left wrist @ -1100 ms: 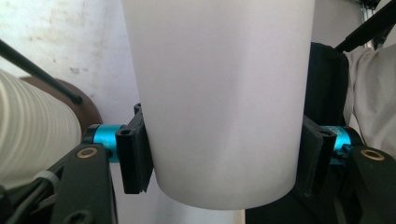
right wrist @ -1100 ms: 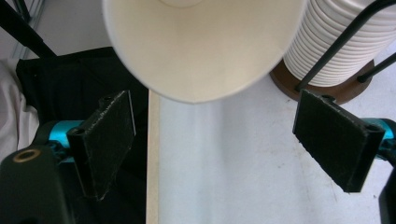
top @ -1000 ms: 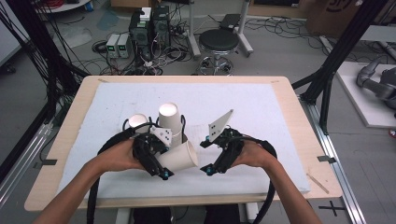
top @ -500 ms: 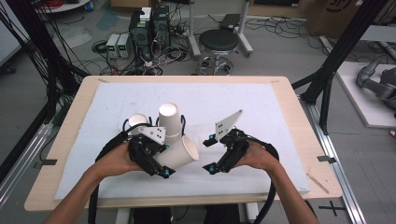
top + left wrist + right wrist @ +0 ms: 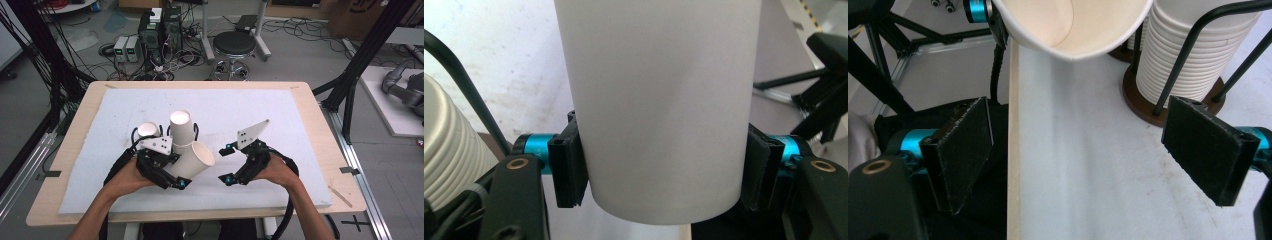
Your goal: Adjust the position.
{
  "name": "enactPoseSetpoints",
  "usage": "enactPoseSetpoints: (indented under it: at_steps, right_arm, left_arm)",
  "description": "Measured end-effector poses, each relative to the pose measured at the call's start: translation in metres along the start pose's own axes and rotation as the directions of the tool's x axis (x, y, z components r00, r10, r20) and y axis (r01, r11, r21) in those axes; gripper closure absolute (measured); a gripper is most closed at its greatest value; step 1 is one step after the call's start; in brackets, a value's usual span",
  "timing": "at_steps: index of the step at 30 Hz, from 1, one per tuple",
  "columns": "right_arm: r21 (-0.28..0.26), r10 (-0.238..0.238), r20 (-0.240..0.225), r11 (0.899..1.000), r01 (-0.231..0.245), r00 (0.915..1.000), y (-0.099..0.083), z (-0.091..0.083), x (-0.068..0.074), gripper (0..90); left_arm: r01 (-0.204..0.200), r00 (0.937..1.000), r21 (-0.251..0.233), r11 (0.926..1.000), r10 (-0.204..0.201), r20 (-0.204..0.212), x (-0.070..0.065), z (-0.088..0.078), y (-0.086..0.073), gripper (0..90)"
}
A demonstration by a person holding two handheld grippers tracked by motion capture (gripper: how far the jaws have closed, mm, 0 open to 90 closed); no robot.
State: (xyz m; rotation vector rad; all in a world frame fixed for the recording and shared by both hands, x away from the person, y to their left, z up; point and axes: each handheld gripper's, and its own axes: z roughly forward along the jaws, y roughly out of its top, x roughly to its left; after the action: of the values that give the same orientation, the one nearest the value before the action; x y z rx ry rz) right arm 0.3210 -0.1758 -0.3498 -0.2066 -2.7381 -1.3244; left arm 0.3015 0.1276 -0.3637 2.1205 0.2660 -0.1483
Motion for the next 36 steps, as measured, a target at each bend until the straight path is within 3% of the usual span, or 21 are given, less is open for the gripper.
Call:
enactPoseSetpoints:
  at_steps: [7,10,14,26,36]
  right_arm:
    - [-0.098,0.030,-0.017,0.995,-0.031,0.9994,-0.006,-0.004,-0.001,13.3]
    - [-0.125,0.027,-0.013,0.992,-0.029,0.9995,-0.007,-0.005,-0.001,13.3]
    - [-0.162,0.034,-0.013,0.986,-0.036,0.9993,-0.009,-0.005,0.001,13.3]
    - [-0.240,0.052,-0.032,0.969,-0.058,0.9981,-0.019,-0.002,0.001,13.5]
    - [-0.274,0.052,-0.017,0.960,-0.055,0.9985,-0.021,0.002,0.005,13.6]
  left_arm:
    - [0.003,1.0000,-0.088,0.9961,-0.004,-0.007,0.000,0.001,-0.008,34.6]
    - [0.010,0.9999,-0.151,0.9885,-0.010,-0.002,0.000,0.003,-0.013,34.6]
    - [0.014,0.9999,-0.185,0.9826,-0.013,0.006,0.000,0.008,-0.019,34.6]
    - [0.014,0.9999,-0.257,0.9663,-0.013,0.008,-0.002,0.019,-0.031,34.6]
    - [0.019,0.9998,-0.297,0.9546,-0.016,0.013,-0.002,0.021,-0.035,34.6]
